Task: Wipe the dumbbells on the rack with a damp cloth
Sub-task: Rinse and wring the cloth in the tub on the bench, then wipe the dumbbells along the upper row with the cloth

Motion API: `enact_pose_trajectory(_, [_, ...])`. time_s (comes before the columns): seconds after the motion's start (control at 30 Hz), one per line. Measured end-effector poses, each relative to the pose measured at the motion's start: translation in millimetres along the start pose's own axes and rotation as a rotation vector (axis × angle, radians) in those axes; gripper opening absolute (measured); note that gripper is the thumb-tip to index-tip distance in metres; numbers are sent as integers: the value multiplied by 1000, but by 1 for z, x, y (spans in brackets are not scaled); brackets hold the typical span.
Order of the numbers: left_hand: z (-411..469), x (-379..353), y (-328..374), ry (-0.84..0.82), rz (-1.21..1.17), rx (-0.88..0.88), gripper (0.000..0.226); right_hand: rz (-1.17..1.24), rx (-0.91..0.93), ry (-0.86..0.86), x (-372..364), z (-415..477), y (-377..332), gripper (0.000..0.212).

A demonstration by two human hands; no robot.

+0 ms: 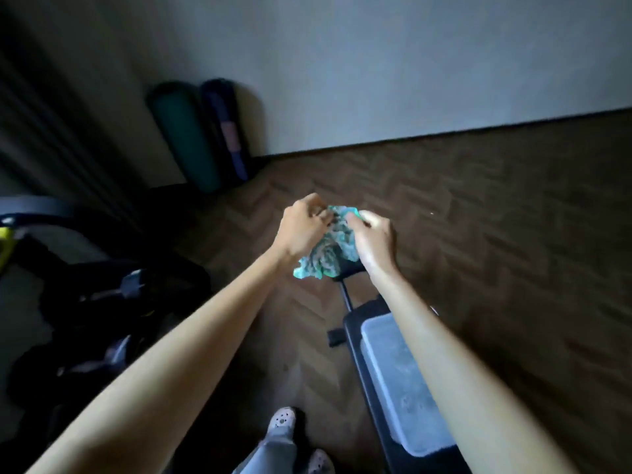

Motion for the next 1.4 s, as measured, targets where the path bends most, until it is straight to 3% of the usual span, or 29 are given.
enact_pose_trajectory(0.13, [-37,121,-75,286,83,175,15,52,77,-307,-132,-36,-44,22])
enact_pose_trajectory(0.27, [-101,213,-151,468,132,369,21,61,102,-573,-256,-94,-65,27])
enact_pose_trajectory(0.37, [-163,273,-219,647,136,536,18,-141,218,-735,-345,-159,-78,29])
enact_pose_trajectory(0.47, [-180,285,-248,667,175,588,14,-214,275,-724,-368,-177,-87,34])
enact_pose_trajectory(0.57, [-211,319,-298,735,211,720,14,-224,233,-942,-437,-224,-81,33])
enact_pose_trajectory(0.67, [-215,345,-335,764,211,739,10,-104,87,-1026,-494,-247,-70,32])
enact_pose_trajectory(0.77, [-207,371,-367,780,235,758,17,179,-293,-1064,-545,-260,-48,6])
enact_pose_trajectory(0.8, [-204,377,-376,799,228,755,15,250,-391,-1055,-556,-261,-38,16])
enact_pose_trajectory(0.87, [-194,389,-401,818,189,744,8,264,-446,-1034,-581,-261,-21,26])
enact_pose_trajectory(0.97, [-165,396,-430,749,111,702,13,120,-499,-1172,-616,-274,4,13])
enact_pose_trajectory(1.03, [-143,397,-442,675,62,669,18,72,-562,-1248,-642,-278,18,36])
enact_pose_trajectory(1.2, [-115,412,-477,626,-110,634,25,195,-772,-1246,-701,-254,33,34])
enact_pose_trajectory(1.3, [-105,410,-512,559,-337,667,30,232,-835,-1180,-748,-230,51,44])
enact_pose_trajectory(1.4, [-101,410,-549,584,-548,750,28,195,-914,-1234,-796,-228,67,49])
Point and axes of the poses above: each hand's wrist, its own z-axis towards the middle knuckle, its own x-axis out of the back of the hand, y = z × x, the point moved 7 cm from there along z, towards the middle knuckle, and after that the axes turned 14 degrees about z, right-handed, at the moved point
